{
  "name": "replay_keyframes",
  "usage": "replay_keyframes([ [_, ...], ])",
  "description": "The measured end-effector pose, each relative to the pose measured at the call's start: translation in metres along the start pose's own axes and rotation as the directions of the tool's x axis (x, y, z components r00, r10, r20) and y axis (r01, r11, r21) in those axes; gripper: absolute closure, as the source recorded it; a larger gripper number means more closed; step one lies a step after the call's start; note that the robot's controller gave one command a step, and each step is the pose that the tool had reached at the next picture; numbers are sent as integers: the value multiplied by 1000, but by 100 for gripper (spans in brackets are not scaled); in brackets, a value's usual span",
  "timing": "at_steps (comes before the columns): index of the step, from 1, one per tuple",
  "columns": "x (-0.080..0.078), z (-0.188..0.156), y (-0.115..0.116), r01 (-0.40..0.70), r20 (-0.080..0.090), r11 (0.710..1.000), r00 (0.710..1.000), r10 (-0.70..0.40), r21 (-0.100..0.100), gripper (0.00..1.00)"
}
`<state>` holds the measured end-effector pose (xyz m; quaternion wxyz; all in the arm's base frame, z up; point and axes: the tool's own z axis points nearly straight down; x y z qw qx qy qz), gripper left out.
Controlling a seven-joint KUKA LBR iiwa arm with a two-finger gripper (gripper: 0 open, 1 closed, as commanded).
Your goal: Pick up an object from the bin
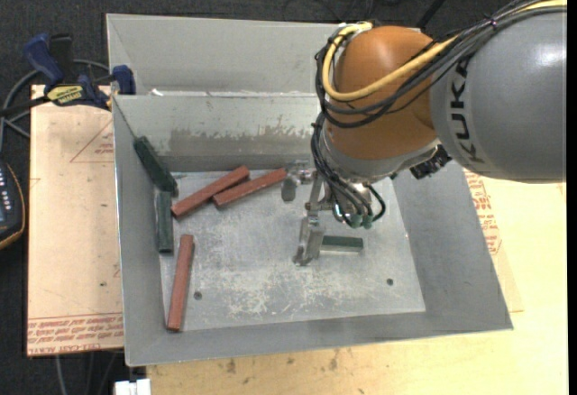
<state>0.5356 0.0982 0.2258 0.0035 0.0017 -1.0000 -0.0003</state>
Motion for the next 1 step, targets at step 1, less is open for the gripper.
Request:
replay_keyframes([
  [1, -47, 114, 25, 105, 2, 994, 994, -105, 0, 0],
])
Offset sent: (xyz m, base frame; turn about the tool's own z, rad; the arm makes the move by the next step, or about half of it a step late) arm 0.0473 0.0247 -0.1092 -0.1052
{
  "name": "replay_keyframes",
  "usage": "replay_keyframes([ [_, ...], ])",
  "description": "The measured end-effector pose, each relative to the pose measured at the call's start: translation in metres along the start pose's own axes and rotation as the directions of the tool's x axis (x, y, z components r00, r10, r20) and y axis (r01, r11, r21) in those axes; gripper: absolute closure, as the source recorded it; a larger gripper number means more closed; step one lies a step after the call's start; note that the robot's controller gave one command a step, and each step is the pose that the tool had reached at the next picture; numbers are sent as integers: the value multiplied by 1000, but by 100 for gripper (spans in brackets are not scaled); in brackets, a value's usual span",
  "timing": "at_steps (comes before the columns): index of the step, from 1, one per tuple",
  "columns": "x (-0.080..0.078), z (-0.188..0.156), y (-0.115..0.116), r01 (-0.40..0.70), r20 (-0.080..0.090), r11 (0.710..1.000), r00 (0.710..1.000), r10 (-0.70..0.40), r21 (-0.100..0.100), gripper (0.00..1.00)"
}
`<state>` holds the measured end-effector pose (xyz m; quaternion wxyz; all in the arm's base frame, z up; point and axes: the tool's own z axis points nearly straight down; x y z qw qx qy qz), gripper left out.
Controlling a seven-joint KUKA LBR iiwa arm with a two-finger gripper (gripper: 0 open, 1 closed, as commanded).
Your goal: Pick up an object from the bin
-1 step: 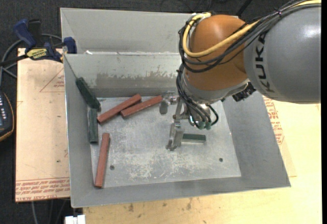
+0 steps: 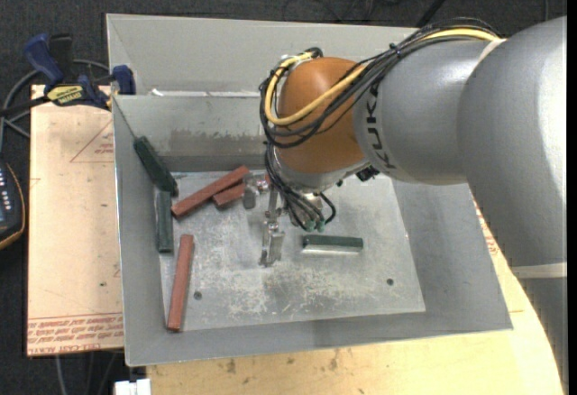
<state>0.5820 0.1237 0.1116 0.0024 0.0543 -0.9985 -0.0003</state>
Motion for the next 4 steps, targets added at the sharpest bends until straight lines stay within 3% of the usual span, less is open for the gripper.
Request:
replay_keyframes([
  [1, -56, 38, 44, 160, 9, 987, 987, -160, 0, 0],
  [2, -58, 33, 43, 157, 15, 988, 987, -157, 0, 100],
  [3, -62, -97, 23, 216, 17, 976, 976, -216, 3, 100],
  [4, -54, -64, 1, 414, 5, 910, 910, -414, 3, 100],
])
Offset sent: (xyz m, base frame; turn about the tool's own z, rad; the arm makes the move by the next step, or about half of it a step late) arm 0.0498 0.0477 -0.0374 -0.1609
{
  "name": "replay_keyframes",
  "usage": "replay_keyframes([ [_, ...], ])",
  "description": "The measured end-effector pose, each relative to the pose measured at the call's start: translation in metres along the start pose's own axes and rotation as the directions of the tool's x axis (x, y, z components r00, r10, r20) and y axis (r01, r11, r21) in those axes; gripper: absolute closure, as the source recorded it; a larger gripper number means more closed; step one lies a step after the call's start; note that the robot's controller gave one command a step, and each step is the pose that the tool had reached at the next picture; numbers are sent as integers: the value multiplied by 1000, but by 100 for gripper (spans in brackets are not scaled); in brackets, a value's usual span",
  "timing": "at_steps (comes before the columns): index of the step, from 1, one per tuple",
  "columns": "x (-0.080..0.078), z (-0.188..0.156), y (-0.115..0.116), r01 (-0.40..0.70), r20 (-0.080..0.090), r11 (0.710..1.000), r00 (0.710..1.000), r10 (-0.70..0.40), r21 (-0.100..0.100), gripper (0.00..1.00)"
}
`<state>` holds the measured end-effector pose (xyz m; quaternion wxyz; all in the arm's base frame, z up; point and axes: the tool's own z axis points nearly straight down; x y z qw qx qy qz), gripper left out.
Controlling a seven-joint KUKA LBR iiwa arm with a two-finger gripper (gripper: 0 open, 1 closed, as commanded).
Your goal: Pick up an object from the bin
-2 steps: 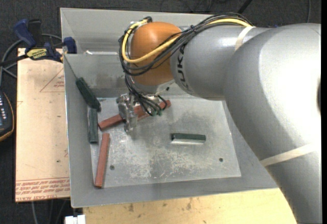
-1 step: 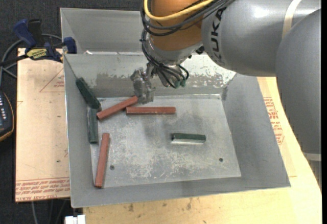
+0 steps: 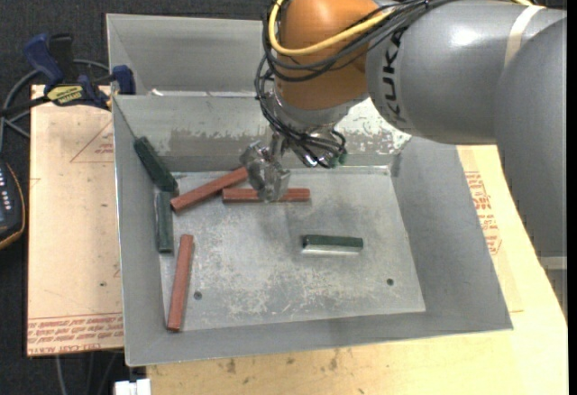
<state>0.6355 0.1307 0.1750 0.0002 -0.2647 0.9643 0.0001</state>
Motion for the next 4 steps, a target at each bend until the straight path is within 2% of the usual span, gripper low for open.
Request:
replay_keyframes([
  [1, -1, -1, 1, 1, 2, 1000, 1000, -1, -1, 0],
  [2, -30, 51, 9, 189, 2, 982, 982, -189, -1, 0],
  [3, -45, 107, 37, 228, 3, 974, 974, -228, -2, 0],
  [4, -46, 102, 35, 223, 8, 975, 975, -223, 0, 100],
])
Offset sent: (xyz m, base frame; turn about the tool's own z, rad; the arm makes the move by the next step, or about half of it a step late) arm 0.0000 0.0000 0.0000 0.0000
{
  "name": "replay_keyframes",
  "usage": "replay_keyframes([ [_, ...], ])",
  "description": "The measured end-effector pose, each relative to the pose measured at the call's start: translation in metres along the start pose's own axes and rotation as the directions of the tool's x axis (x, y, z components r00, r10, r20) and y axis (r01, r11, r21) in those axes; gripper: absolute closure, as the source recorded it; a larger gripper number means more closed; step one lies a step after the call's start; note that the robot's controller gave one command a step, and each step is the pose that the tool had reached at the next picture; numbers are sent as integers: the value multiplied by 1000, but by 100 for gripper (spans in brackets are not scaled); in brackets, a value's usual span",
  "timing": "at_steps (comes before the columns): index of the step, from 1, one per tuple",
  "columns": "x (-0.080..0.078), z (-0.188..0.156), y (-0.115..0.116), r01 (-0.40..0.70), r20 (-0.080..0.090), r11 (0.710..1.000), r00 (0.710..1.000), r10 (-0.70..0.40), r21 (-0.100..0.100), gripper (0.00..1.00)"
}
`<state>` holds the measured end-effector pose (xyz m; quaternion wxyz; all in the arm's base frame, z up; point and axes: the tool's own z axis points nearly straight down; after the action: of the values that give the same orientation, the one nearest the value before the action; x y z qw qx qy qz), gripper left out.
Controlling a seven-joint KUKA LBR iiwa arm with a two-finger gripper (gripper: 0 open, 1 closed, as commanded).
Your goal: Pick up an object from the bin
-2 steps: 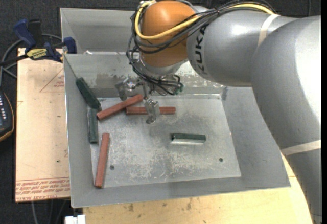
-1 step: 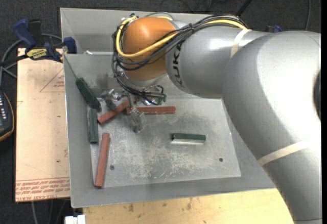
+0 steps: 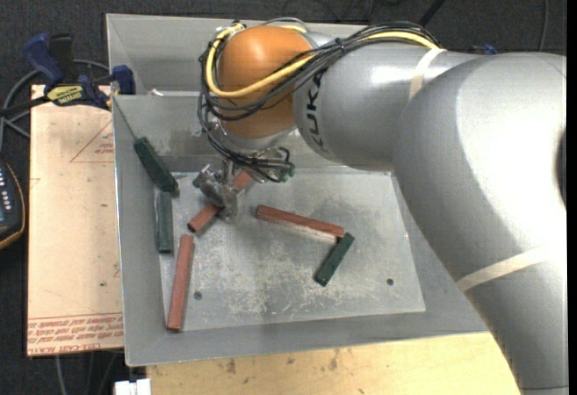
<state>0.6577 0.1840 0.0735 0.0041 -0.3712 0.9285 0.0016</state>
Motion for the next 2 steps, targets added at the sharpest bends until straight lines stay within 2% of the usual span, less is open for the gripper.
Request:
replay_keyframes([
  [1, -18, 1, 30, -1, -1, 1000, 1000, 1, 4, 100],
  [2, -17, 2, 30, -5, -3, 1000, 1000, 5, 0, 0],
])
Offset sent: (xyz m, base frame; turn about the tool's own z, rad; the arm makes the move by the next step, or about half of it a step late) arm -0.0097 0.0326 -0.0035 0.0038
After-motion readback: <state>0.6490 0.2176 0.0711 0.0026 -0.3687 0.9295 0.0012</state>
